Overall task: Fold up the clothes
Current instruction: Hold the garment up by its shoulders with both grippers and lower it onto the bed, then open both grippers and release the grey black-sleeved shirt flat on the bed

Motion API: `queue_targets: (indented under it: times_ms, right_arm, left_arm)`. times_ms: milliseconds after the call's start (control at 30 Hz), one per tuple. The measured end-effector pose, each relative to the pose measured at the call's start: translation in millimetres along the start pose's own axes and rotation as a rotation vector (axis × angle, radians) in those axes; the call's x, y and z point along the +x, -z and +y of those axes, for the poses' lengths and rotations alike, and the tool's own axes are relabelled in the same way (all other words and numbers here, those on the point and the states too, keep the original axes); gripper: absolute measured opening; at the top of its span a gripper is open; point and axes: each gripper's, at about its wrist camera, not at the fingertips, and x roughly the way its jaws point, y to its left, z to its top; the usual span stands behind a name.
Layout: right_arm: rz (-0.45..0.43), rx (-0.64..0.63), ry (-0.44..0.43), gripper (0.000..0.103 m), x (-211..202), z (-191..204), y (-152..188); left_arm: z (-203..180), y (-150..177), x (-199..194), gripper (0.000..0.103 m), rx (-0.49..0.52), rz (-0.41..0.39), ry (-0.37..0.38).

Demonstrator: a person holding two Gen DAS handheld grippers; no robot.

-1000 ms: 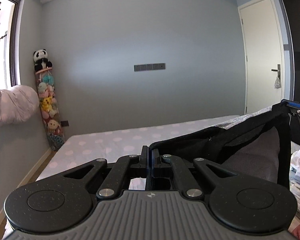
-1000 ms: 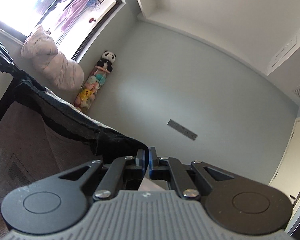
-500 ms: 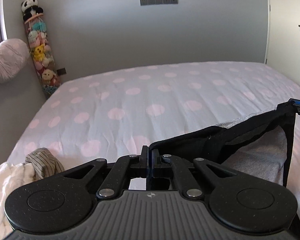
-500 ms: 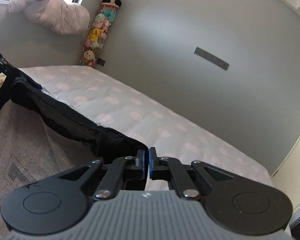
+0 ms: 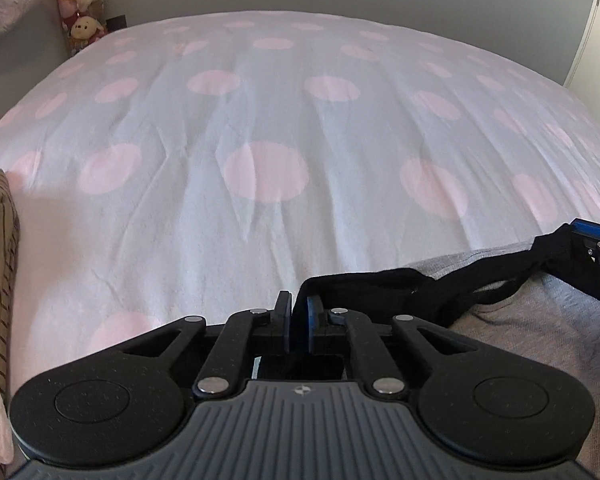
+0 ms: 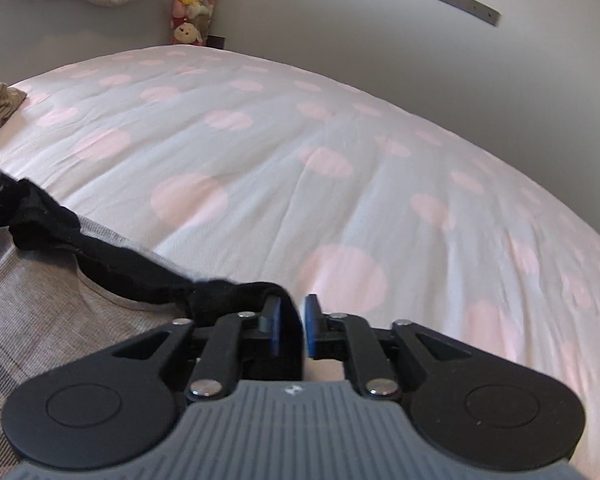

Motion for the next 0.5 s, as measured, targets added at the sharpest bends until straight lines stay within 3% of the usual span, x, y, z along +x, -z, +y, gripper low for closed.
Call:
queue_targets:
  times_ms: [67, 100, 167, 500]
  right_arm:
    - [0.004, 0.040, 0.005, 0.036, -4, -7, 3]
    - [0.006, 0.061, 0.007, 0.037, -8, -11, 5]
    - [0.010, 0.102, 0.001, 0.037, -28, -22, 17]
    - [0.024, 0.169, -0.088, 0.038, -143, -10, 62]
  left_arm:
    - [2, 7, -8, 0.027, 0.000, -0.008, 0.005]
    - [2, 9, -12, 0.038, -0.002, -0.014, 0.002]
    - [4, 17, -27, 0.048, -0.011, -0.031, 0.001]
    - [6, 86, -115, 0.049, -0.133, -0.006, 0.021]
